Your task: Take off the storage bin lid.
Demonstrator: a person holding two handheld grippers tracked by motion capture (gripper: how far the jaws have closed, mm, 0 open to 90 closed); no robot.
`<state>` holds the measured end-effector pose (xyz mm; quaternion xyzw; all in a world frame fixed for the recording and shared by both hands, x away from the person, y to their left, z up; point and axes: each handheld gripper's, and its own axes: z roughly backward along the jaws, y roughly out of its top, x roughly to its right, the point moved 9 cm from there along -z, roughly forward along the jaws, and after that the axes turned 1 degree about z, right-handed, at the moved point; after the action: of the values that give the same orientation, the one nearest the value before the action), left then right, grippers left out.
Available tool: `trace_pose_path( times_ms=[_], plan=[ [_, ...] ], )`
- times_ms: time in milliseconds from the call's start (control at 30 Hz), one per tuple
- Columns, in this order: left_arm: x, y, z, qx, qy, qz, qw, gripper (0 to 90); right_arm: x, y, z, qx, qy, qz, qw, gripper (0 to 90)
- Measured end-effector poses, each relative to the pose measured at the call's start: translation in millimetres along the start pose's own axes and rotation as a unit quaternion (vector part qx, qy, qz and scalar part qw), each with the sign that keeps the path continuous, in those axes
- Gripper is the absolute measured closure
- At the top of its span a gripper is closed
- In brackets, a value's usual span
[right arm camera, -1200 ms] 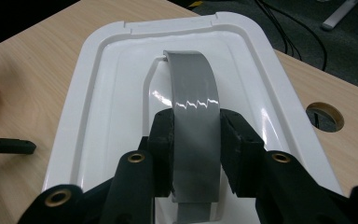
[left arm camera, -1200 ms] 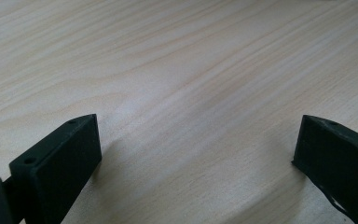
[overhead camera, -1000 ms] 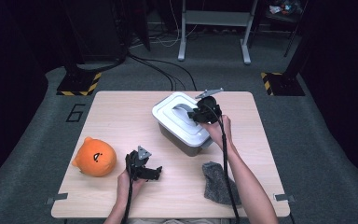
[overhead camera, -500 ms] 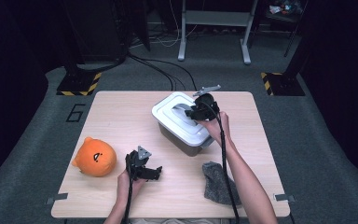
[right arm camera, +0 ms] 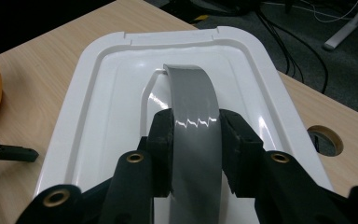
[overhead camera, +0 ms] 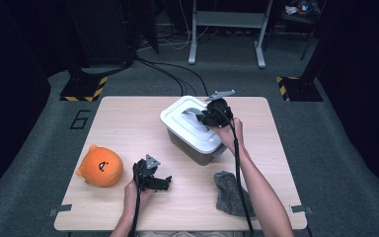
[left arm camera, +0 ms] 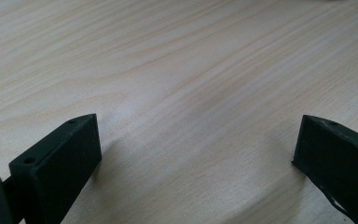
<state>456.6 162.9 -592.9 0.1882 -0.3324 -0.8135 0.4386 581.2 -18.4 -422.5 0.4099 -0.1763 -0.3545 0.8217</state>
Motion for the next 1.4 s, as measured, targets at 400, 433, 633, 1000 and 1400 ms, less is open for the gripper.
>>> trace_pose_path(
  times_ms=[400, 433, 633, 1000, 1400],
  plan=[
    [0.2, 0.0, -0.1, 0.000, 0.000, 0.001, 1.0000, 0.4, 14.3, 2.5, 14.1, 0.018, -0.017, -0.008, 0.9997, 66.7],
    [0.2, 0.0, -0.1, 0.000, 0.000, 0.001, 1.0000, 0.4, 16.1, 2.9, 15.5, 0.019, -0.020, -0.007, 0.9996, 66.7],
    [0.2, 0.0, -0.1, 0.000, -0.001, 0.001, 1.0000, 0.3, 25.9, 4.8, 24.1, 0.026, -0.031, -0.011, 0.9991, 66.7],
    [0.1, 0.0, -0.1, 0.000, -0.001, 0.001, 1.0000, 0.4, 48.1, 1.6, 38.5, 0.033, -0.059, -0.029, 0.9973, 66.7],
    [0.1, 0.1, -0.1, 0.000, -0.001, 0.002, 1.0000, 0.4, 76.8, -5.9, 53.6, 0.037, -0.091, -0.051, 0.9939, 66.7]
  ],
)
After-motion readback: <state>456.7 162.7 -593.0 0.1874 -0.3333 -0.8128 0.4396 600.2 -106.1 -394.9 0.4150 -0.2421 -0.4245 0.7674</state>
